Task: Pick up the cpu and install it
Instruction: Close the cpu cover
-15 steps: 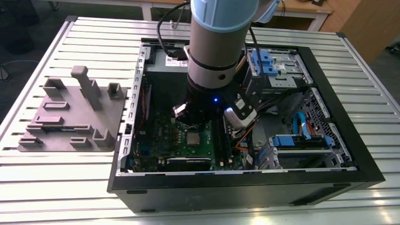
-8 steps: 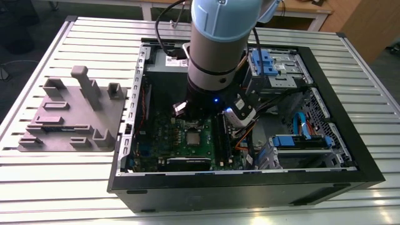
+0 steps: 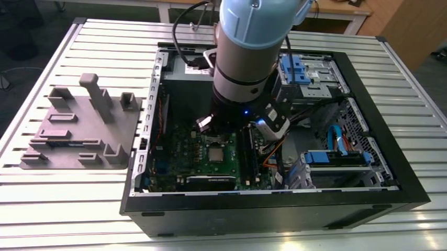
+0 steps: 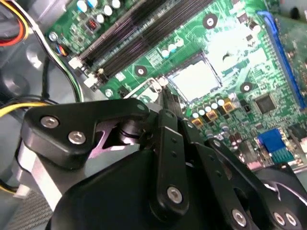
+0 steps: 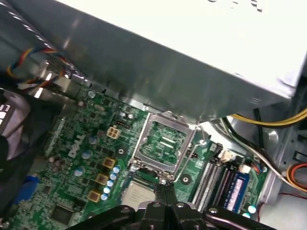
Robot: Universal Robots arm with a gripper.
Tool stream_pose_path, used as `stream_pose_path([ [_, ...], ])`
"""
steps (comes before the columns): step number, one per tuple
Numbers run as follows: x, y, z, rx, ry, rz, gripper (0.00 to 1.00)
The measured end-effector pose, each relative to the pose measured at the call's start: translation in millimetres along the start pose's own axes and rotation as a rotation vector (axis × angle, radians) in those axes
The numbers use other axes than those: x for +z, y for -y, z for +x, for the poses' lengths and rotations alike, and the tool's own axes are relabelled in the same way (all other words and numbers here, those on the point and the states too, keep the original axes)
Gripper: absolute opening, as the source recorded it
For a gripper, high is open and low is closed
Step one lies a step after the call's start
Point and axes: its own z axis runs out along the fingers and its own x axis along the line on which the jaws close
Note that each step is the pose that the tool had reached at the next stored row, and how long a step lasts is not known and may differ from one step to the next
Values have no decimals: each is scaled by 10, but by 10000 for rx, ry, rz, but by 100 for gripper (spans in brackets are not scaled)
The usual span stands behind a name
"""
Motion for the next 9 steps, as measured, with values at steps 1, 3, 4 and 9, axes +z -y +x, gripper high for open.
stream_pose_path([
  [1, 0, 5, -19, 0, -2, 0, 10],
  [3, 1, 11, -50, 1, -2, 0, 10],
  [4, 2, 13, -67, 1, -1, -3, 10],
  [9, 8, 32, -114, -134, 171, -528, 10],
])
